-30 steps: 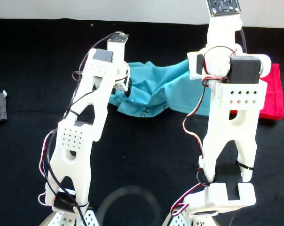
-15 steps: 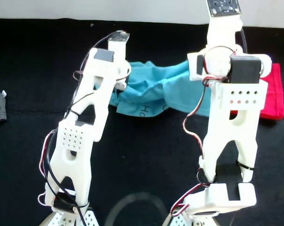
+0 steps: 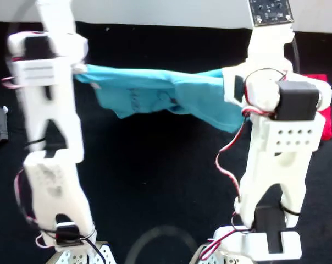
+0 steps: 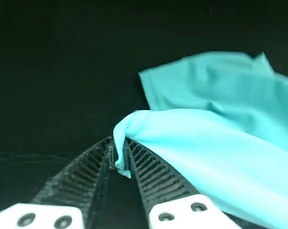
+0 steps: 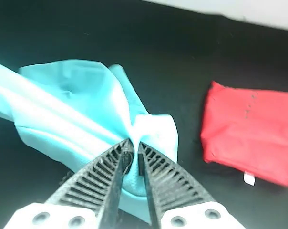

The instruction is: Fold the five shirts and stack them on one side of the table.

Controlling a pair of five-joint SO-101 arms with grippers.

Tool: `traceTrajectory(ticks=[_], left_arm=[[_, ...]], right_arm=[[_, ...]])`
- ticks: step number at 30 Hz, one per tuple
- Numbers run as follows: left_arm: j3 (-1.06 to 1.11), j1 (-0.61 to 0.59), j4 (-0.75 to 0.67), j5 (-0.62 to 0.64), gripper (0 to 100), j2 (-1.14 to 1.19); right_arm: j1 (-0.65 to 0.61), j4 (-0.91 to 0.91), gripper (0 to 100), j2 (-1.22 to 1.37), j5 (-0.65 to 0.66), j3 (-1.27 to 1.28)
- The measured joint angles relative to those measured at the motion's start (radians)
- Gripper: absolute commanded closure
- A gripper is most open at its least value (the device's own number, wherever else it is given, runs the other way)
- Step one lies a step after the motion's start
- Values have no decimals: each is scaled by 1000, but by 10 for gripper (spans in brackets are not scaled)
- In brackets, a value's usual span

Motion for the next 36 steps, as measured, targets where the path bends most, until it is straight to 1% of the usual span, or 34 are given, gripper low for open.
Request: traceTrajectory(ticks=[3,7,10,13,16,20,23,26,29,34,36], left_arm=[[66,-80,0,-41,992,-157],[253,-147,0,-81,992,-382],[465,-157,0,-121,991,-548],[724,-155,-5,-169,991,-651],[1000,-173,-92,-192,991,-671],[1324,-221,-304,-195,991,-671],[1519,-232,-439,-195,991,-671],[1660,-232,-540,-195,991,-671],[1755,-232,-626,-195,991,-672],[1798,-232,-683,-195,991,-674],[1798,-232,-684,-195,991,-674]], right_arm=[[-81,2,993,-54,0,0],[-195,2,993,-110,0,14],[-226,2,993,-115,0,130],[-236,-26,993,-107,0,333],[-239,-144,993,-106,0,572],[-239,-385,993,-100,0,902],[-245,-540,993,-100,0,1128],[-245,-634,993,-100,-2,1284],[-245,-667,980,-100,-2,1327],[-245,-635,819,-100,-2,1263],[-236,-582,818,-100,-2,1194]])
